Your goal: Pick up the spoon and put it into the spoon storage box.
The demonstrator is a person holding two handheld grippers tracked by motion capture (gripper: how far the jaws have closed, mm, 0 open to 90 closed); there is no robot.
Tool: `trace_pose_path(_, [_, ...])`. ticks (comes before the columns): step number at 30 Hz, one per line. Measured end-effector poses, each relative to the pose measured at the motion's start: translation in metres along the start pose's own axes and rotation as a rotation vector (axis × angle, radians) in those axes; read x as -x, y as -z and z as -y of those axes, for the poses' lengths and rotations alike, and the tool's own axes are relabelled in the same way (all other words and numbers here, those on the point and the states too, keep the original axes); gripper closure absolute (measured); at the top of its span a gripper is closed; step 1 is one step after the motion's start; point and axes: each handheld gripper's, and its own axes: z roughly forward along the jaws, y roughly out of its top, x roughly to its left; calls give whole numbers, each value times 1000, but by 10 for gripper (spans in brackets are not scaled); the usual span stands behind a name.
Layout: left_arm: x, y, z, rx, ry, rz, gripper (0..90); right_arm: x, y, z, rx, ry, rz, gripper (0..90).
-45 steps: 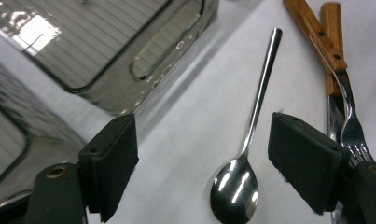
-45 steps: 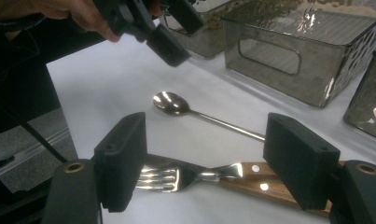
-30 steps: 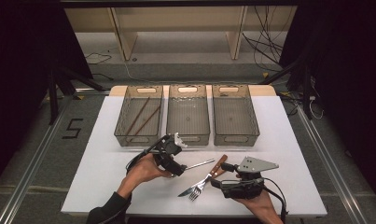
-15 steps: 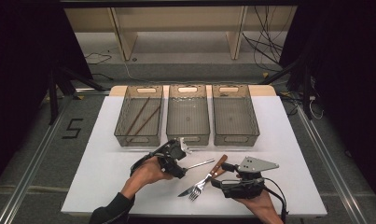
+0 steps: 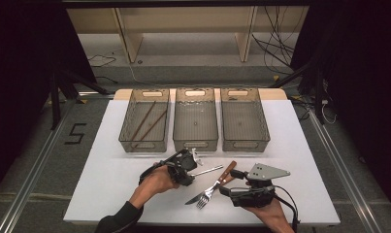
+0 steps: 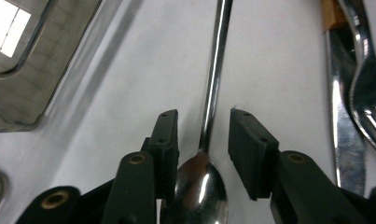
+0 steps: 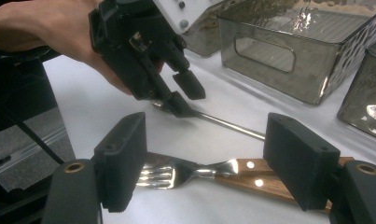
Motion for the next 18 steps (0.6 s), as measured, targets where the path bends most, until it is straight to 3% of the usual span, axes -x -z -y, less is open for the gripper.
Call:
trace_pose_path(7, [-4, -4, 0, -13, 36, 28, 703, 1, -1, 0, -3, -1, 3, 308])
trace_pose_path(18, [-4, -5, -1, -19, 43, 72, 847, 1, 0, 0, -1, 0, 6, 309])
